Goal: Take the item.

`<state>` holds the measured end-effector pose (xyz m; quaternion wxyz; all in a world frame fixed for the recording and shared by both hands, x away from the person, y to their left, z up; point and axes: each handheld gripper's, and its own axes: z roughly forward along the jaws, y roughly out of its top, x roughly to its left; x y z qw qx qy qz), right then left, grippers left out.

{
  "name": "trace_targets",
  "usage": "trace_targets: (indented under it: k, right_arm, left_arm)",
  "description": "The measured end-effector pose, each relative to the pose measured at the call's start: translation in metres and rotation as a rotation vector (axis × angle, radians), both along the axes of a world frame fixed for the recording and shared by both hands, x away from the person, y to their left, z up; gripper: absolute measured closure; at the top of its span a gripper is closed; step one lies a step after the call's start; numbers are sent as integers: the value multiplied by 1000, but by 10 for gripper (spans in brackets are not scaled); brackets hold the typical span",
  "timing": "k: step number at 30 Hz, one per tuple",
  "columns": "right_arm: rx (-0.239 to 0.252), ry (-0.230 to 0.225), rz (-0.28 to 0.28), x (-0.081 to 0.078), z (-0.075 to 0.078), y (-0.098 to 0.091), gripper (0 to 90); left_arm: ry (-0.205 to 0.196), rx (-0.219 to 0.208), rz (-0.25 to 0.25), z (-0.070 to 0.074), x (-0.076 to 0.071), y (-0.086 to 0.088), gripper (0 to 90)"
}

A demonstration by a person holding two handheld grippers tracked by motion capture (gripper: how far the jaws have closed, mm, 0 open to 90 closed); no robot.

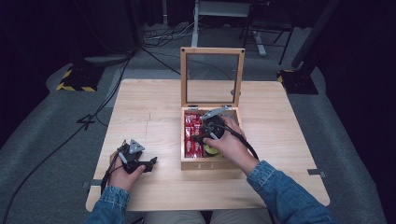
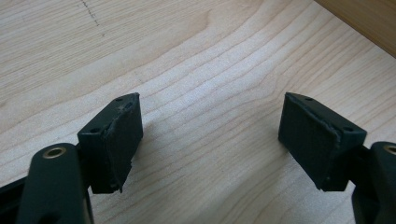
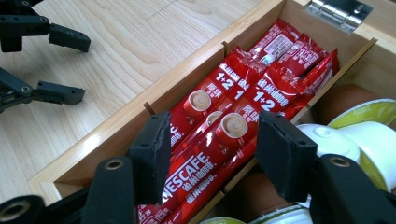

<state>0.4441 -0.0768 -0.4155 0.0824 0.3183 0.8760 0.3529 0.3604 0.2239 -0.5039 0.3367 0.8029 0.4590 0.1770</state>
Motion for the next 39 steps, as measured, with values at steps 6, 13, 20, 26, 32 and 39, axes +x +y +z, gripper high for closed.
trace_targets:
  k: [6,13,20,26,32,39]
  right_arm:
    - [-14,-19,-30,-2,-4,7,428]
    - [-34,-48,-45,-4,-10,17,403]
    - [-51,-55,-56,-5,-17,25,376]
    - [-58,-66,-46,-6,-19,25,423]
    - [-35,-17,-49,-3,-20,22,485]
    - [-37,26,-40,-3,-20,21,648]
  left_arm:
    - [0,0,0,0,0,0,223]
    - [0,0,0,0,0,0,223]
    - [0,0,0,0,0,0,223]
    - [0,0,0,0,0,0,223]
    - [0,0,0,0,0,0,223]
    - [0,0,0,0,0,0,222]
